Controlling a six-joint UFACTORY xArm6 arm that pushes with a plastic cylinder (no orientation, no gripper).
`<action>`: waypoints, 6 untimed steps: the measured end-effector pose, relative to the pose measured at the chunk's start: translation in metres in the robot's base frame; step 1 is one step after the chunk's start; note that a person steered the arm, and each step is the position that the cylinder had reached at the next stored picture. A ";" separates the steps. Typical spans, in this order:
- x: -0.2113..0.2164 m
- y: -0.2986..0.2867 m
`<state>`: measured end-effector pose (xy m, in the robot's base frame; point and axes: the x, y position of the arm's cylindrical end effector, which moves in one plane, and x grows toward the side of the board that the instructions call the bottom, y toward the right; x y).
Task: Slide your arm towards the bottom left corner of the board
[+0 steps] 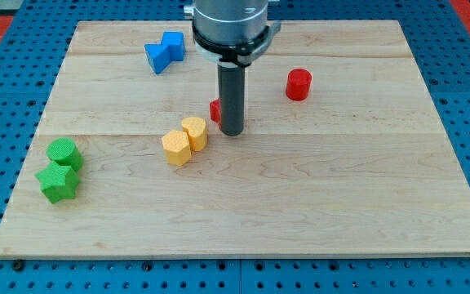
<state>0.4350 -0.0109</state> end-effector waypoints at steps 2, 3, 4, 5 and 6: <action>0.058 0.020; 0.101 -0.035; 0.163 -0.104; 0.173 -0.172; 0.142 -0.228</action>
